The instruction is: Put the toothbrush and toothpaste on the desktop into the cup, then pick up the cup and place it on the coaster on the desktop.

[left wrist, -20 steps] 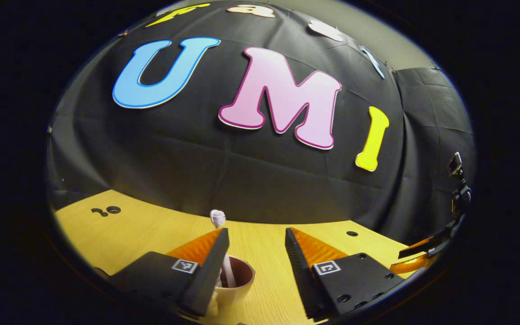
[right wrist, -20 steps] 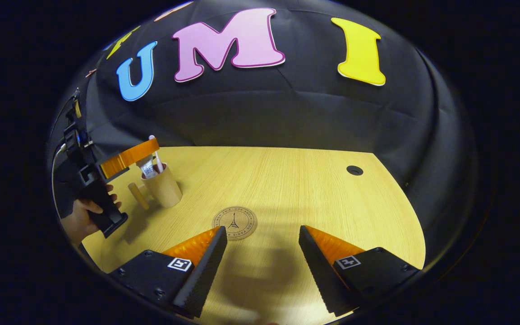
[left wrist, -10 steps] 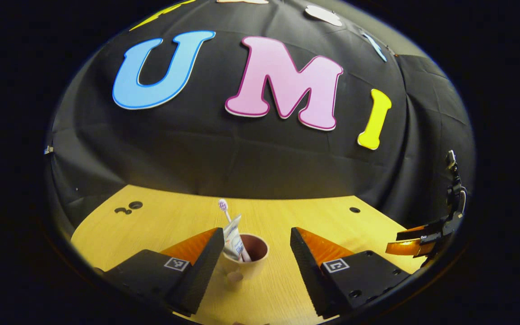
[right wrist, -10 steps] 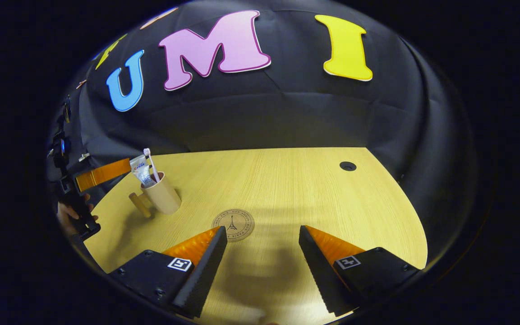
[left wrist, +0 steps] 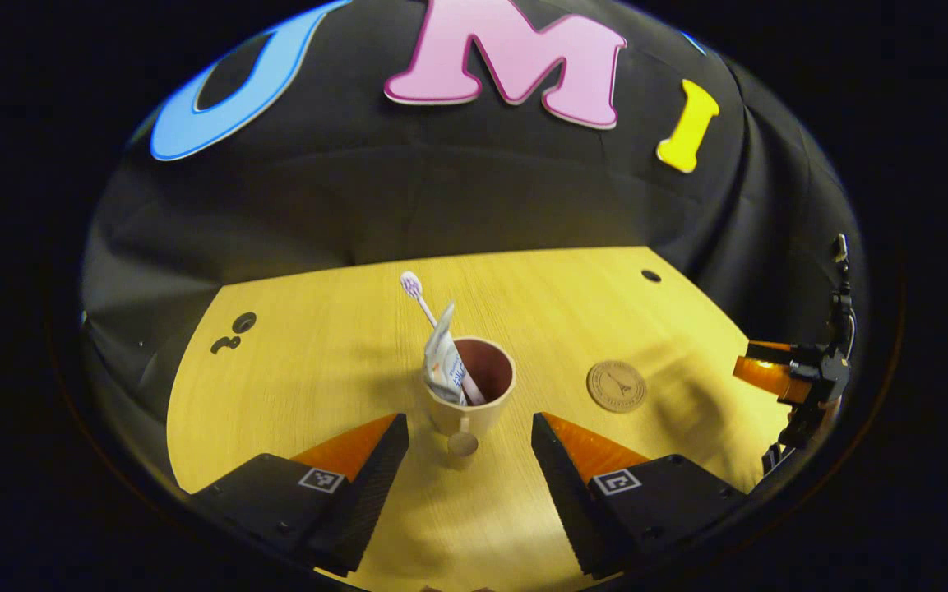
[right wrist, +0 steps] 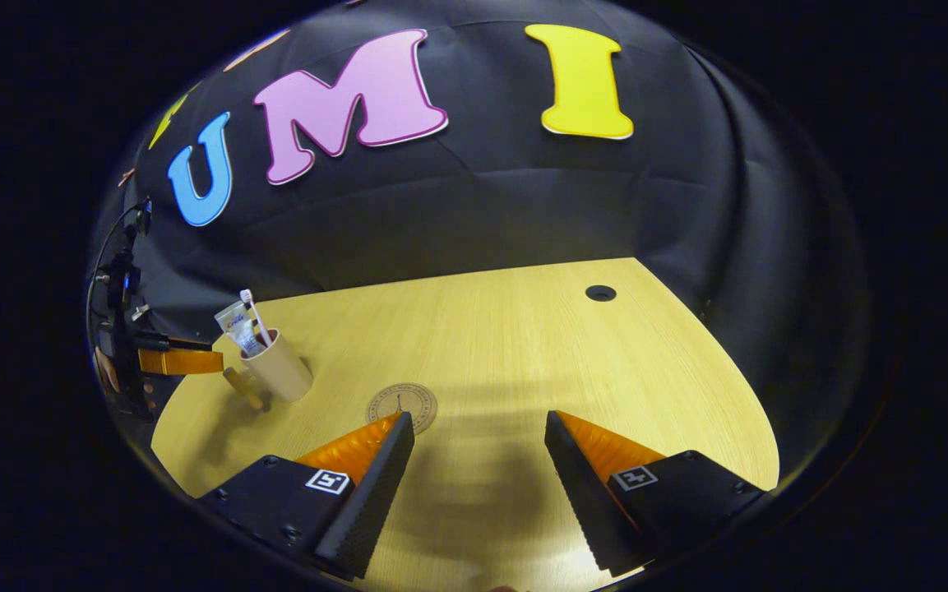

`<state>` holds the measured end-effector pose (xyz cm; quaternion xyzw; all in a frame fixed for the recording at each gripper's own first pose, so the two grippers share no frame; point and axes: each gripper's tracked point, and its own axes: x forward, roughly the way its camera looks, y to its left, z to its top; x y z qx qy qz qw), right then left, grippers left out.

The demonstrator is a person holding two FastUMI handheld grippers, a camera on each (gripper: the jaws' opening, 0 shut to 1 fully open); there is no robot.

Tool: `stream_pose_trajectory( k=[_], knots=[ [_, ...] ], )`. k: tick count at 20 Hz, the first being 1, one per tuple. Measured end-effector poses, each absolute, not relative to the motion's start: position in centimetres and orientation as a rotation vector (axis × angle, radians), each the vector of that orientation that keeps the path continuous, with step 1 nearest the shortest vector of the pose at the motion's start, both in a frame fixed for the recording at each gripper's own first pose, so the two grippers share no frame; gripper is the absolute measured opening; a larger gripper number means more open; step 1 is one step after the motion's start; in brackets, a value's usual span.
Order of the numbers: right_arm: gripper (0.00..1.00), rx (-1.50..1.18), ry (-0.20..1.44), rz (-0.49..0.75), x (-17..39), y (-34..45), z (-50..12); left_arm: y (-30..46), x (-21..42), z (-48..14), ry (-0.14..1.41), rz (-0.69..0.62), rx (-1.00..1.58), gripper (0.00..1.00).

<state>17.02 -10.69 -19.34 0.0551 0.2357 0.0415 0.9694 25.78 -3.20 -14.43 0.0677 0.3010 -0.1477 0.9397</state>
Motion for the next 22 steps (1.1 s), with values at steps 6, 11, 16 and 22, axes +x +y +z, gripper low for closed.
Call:
stream_pose_trajectory(
  k=[6,11,16,22],
  knots=[
    [0.98,0.161,0.502,0.026,16.7,-12.6,-20.4,-3.5,27.3,-18.6,0.818,-0.313,0.184,0.94],
    [0.99,0.17,0.5,-0.009,16.9,-14.2,-20.6,-3.6,28.6,-21.1,0.943,-0.304,0.215,0.94],
    [0.99,0.213,0.502,-0.038,17.2,-15.4,-20.8,-4.2,29.6,-21.6,1.001,-0.303,0.25,0.9],
    [0.98,0.22,0.512,-0.032,17.0,-15.6,-21.1,-3.8,29.2,-22.5,1.1,-0.295,0.25,0.71]
  ],
)
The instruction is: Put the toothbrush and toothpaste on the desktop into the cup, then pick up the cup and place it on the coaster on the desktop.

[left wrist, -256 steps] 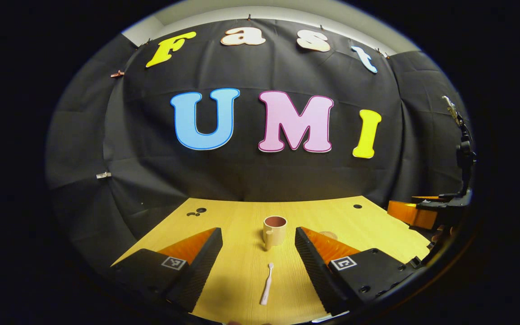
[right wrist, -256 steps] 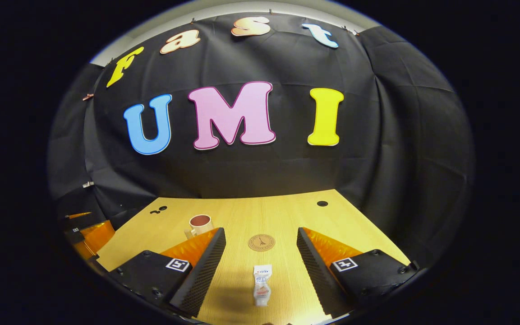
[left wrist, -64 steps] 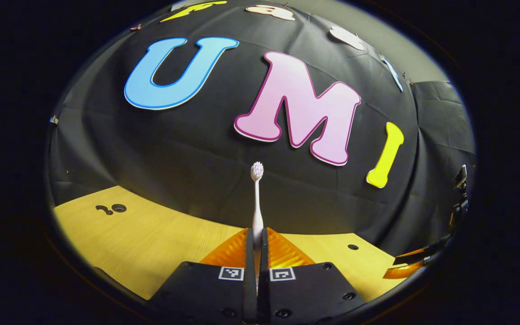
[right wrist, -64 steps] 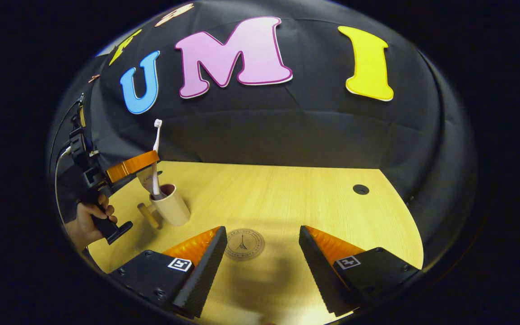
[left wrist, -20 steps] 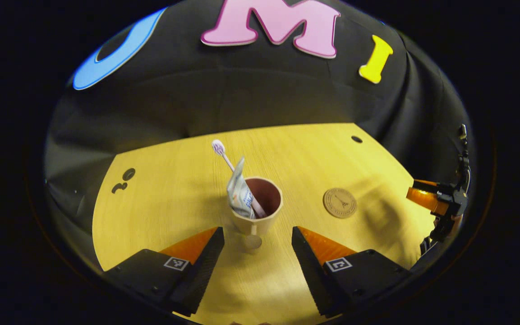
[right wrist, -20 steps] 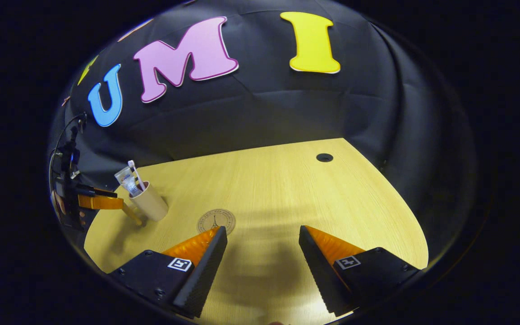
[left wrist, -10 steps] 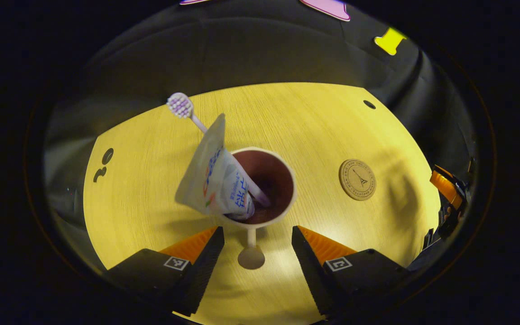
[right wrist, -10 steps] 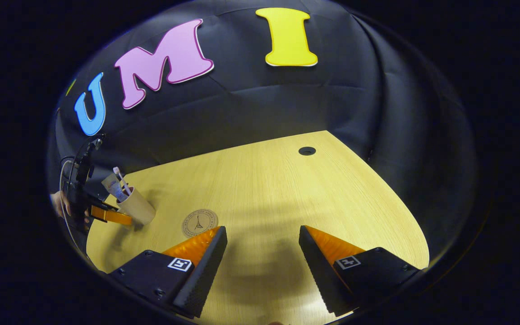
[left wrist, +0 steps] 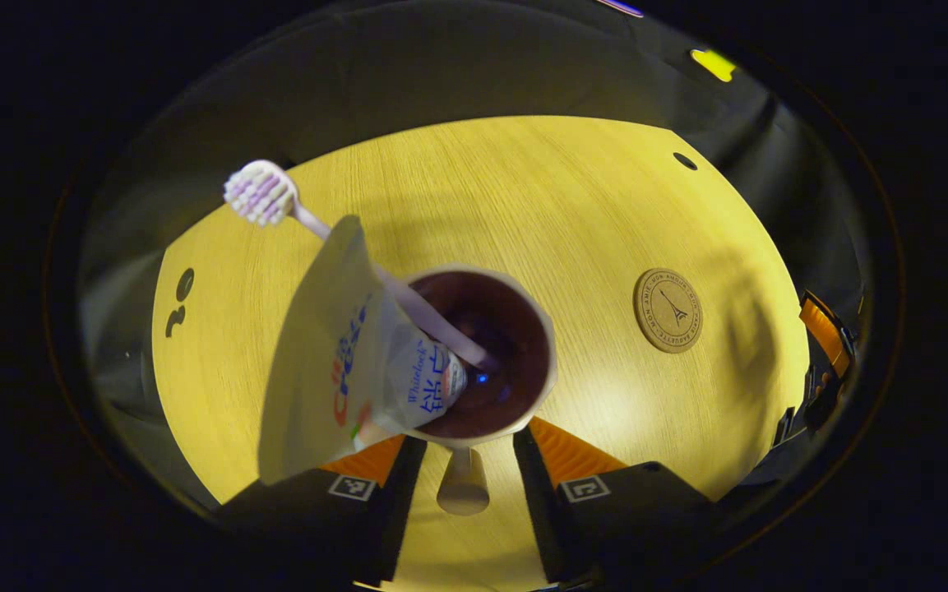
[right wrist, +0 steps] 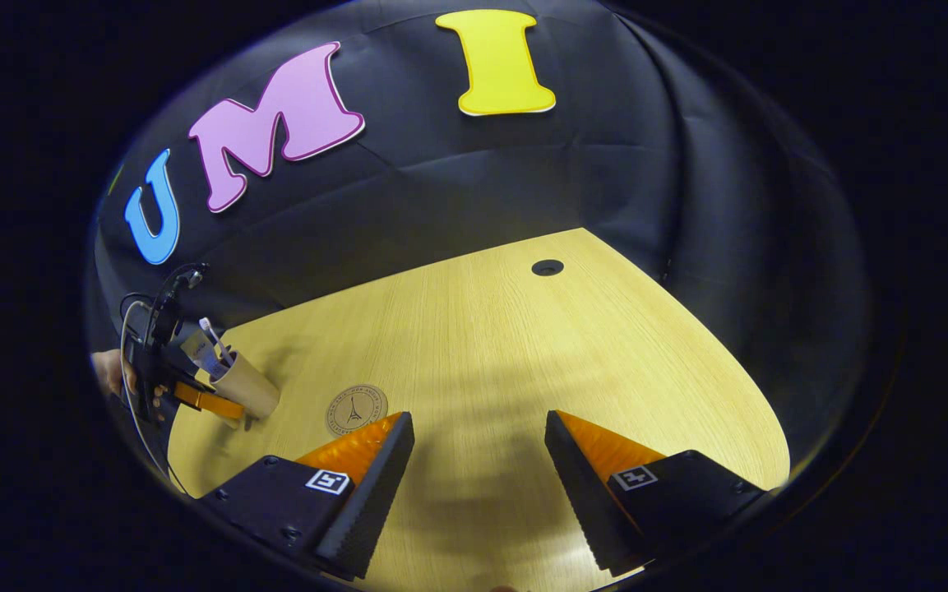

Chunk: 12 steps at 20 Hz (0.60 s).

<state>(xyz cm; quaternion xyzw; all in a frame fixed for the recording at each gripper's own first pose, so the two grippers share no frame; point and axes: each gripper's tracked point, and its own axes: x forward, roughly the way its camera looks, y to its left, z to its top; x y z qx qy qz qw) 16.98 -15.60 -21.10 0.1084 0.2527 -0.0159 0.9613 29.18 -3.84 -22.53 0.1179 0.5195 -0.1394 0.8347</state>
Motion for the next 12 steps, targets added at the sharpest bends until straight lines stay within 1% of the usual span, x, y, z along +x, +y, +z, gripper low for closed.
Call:
stream_pose_trajectory(
  k=[1,2,3,4,5,6,8,9,10,12],
  knots=[
    [0.99,0.218,0.515,-0.034,16.89,-15.68,-21.21,-3.86,29.03,-22.66,1.114,-0.294,0.238,0.61],
    [0.99,0.223,0.519,-0.036,16.81,-15.75,-21.25,-3.71,29.01,-22.78,1.122,-0.289,0.234,0.46],
    [0.99,0.232,0.523,-0.037,16.71,-15.79,-21.34,-3.51,28.98,-22.87,1.134,-0.281,0.234,0.44],
    [0.98,0.24,0.528,-0.038,16.68,-15.79,-21.42,-3.65,28.88,-23.23,1.147,-0.282,0.234,0.32],
    [0.98,0.243,0.534,-0.038,16.63,-15.68,-21.53,-3.76,28.74,-23.09,1.154,-0.287,0.239,0.36],
    [0.99,0.24,0.536,-0.039,16.57,-15.73,-21.54,-3.67,28.69,-23.05,1.158,-0.287,0.241,0.3],
    [0.99,0.227,0.53,-0.042,16.52,-15.9,-21.36,-3.78,28.59,-22.94,1.151,-0.281,0.232,0.28],
    [0.99,0.225,0.527,-0.044,16.47,-15.93,-21.42,-3.79,28.59,-22.82,1.145,-0.281,0.227,0.32],
    [0.99,0.224,0.527,-0.045,16.47,-15.95,-21.41,-3.9,28.61,-22.71,1.138,-0.284,0.225,0.25],
    [0.99,0.223,0.526,-0.05,16.38,-16.03,-21.32,-4.16,28.04,-22.4,1.143,-0.309,0.219,0.24]
  ],
)
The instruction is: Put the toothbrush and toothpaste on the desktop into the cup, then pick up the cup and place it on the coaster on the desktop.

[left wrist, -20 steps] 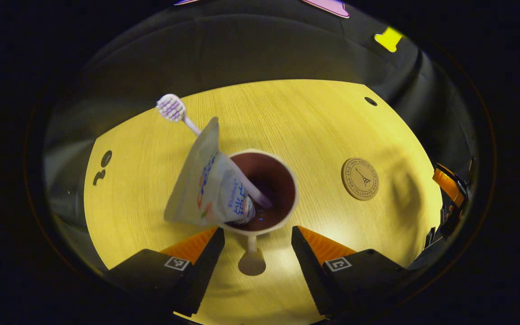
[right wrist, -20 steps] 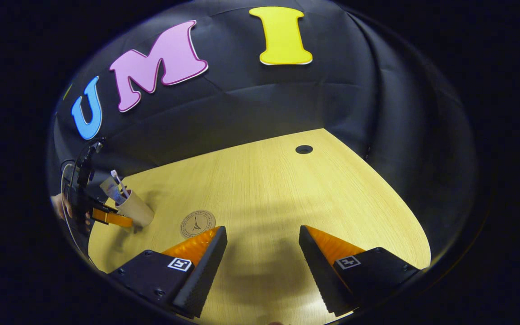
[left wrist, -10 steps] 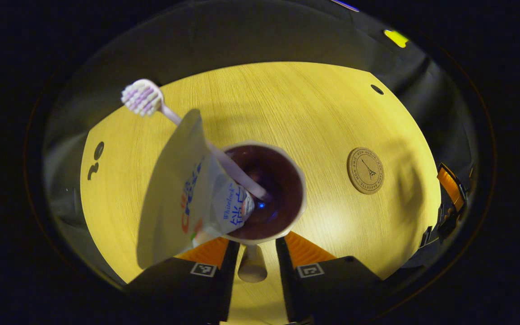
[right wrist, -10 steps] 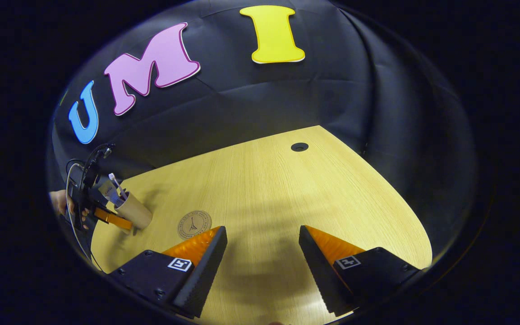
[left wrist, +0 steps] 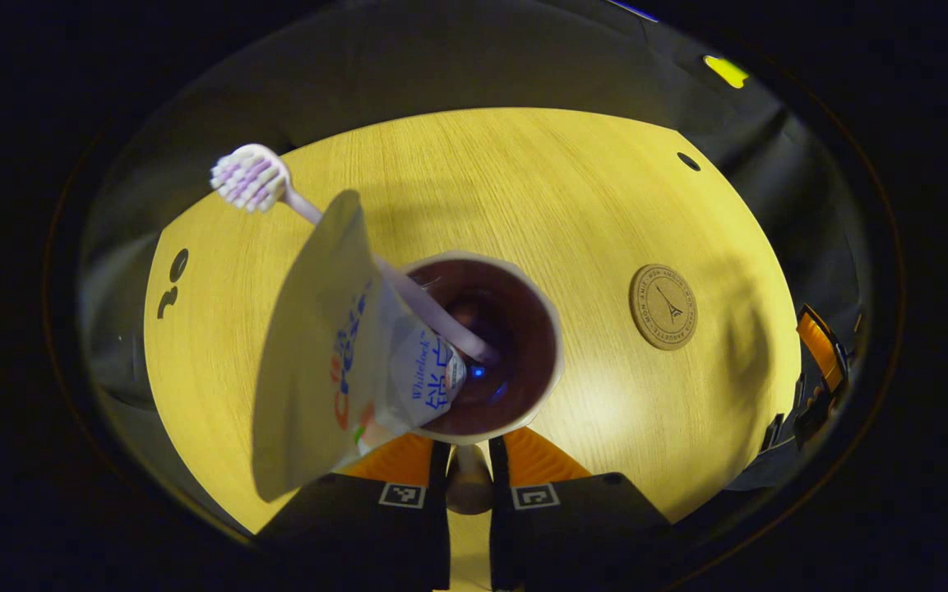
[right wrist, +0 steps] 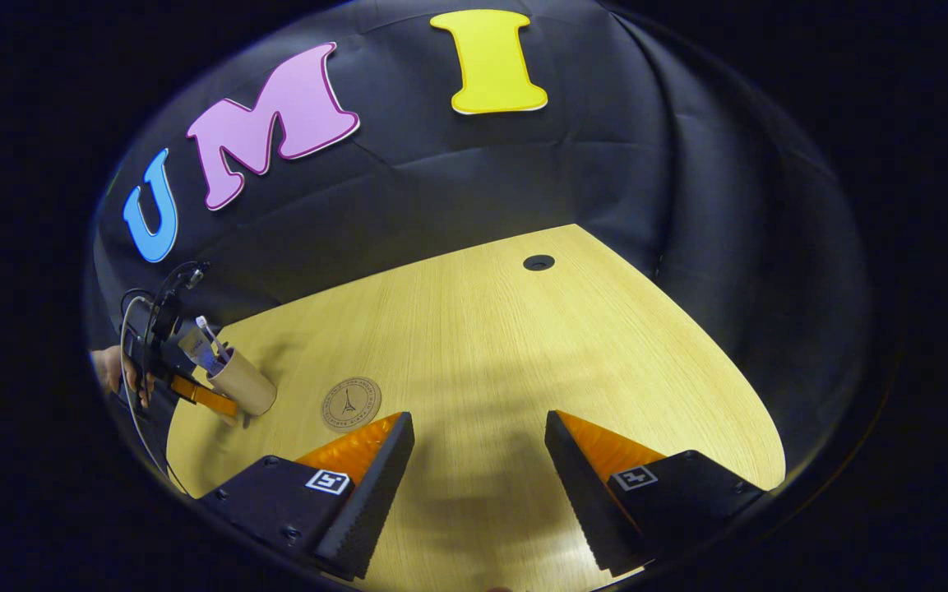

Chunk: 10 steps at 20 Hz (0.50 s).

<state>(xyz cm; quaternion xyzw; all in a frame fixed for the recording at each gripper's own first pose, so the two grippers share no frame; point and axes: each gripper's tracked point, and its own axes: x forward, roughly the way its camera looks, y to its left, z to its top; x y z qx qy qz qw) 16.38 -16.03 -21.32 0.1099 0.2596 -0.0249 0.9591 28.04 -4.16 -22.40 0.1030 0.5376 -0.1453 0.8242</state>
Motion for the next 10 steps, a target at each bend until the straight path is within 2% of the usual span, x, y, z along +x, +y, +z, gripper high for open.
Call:
stream_pose_trajectory(
  k=[8,9,10],
  knots=[
    [0.99,0.225,0.499,-0.074,15.5,-17.0,-20.4,-6.2,27.6,-20.7,1.103,-0.347,0.269,0.23],
    [0.98,0.222,0.498,-0.077,15.1,-17.3,-20.4,-6.9,27.4,-20.5,1.103,-0.362,0.276,0.19],
    [0.99,0.22,0.497,-0.081,14.6,-17.8,-20.4,-7.5,27.3,-20.4,1.098,-0.375,0.283,0.23]
  ],
)
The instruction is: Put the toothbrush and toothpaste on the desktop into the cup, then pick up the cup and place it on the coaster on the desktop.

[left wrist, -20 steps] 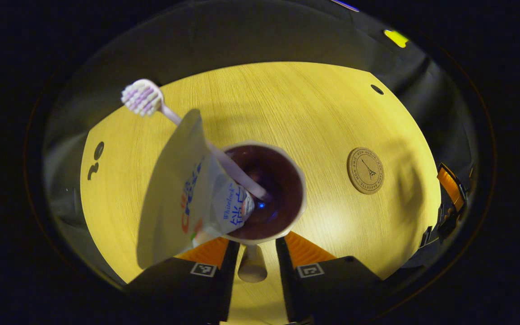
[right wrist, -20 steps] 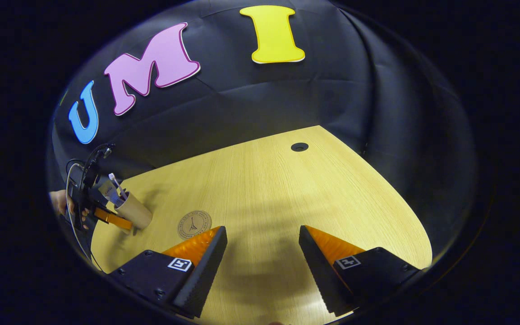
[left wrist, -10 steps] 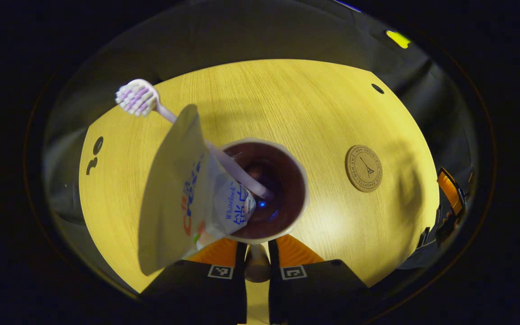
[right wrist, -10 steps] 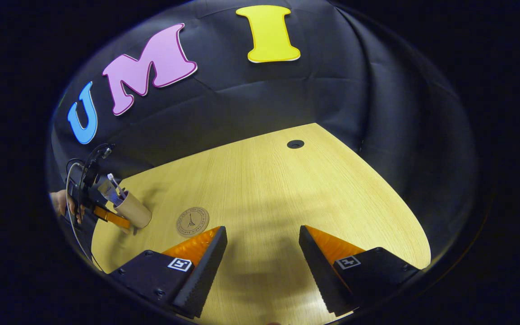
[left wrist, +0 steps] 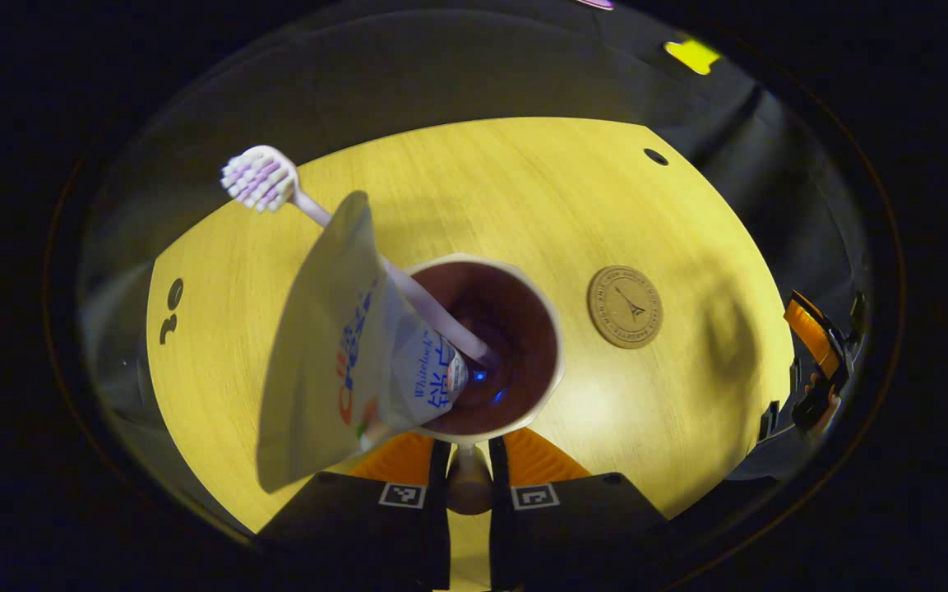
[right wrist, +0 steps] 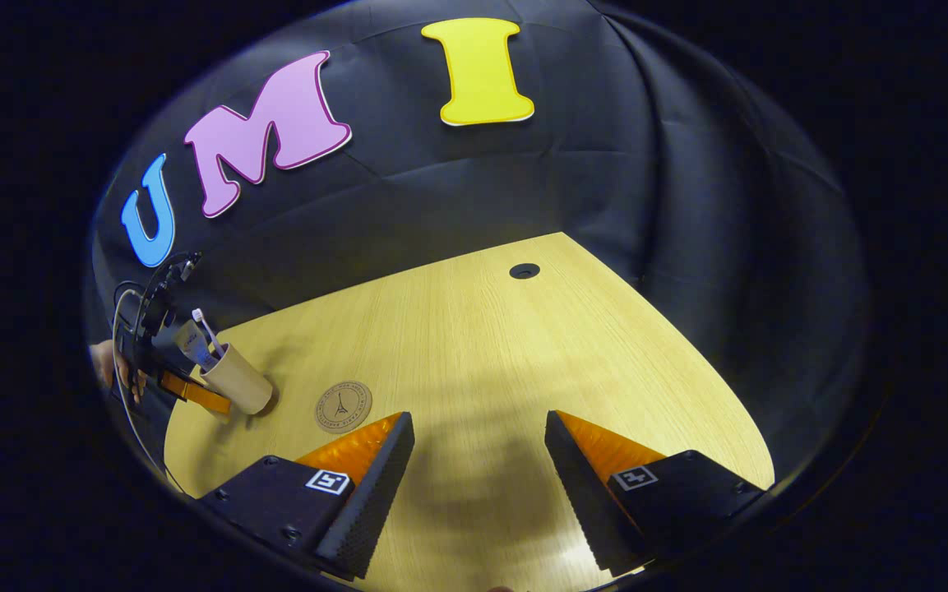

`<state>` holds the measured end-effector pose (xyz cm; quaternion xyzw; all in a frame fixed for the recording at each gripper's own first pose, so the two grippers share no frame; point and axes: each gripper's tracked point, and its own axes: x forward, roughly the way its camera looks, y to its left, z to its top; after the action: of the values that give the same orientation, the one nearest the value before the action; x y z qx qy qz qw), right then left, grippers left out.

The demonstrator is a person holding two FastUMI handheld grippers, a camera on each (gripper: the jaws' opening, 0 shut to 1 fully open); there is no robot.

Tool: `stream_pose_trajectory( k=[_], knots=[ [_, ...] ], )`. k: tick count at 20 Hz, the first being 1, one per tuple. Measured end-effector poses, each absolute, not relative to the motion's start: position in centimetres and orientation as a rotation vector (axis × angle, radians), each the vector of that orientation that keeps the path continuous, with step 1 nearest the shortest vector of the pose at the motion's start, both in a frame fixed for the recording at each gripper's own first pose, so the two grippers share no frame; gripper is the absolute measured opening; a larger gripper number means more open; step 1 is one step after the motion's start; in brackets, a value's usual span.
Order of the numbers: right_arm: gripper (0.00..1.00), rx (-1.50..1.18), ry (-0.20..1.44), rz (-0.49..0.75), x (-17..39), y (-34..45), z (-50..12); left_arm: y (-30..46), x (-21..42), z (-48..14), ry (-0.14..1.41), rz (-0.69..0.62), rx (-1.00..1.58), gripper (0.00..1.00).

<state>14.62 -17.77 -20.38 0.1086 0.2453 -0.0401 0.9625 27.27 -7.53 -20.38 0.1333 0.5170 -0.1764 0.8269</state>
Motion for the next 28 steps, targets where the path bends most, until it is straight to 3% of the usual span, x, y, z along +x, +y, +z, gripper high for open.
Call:
stream_pose_trajectory(
  k=[16,17,19,20,21,28],
  knots=[
    [0.99,0.252,0.45,-0.248,10.5,-25.4,-19.2,-21.4,27.2,-21.1,1.079,-0.594,0.445,0.23],
    [0.99,0.258,0.451,-0.251,10.4,-25.4,-19.3,-21.9,27.1,-21.4,1.083,-0.6,0.452,0.19],
    [0.99,0.262,0.449,-0.253,10.4,-25.4,-19.4,-22.5,26.8,-21.9,1.094,-0.608,0.457,0.19],
    [0.99,0.265,0.448,-0.25,10.4,-25.3,-19.4,-22.7,26.8,-22.0,1.095,-0.61,0.46,0.28],
    [0.99,0.265,0.45,-0.248,10.4,-25.2,-19.5,-23.1,27.0,-22.1,1.095,-0.61,0.466,0.23],
    [0.99,0.257,0.454,-0.233,10.4,-25.0,-19.6,-22.9,26.8,-23.0,1.093,-0.585,0.505,0.27]
  ],
)
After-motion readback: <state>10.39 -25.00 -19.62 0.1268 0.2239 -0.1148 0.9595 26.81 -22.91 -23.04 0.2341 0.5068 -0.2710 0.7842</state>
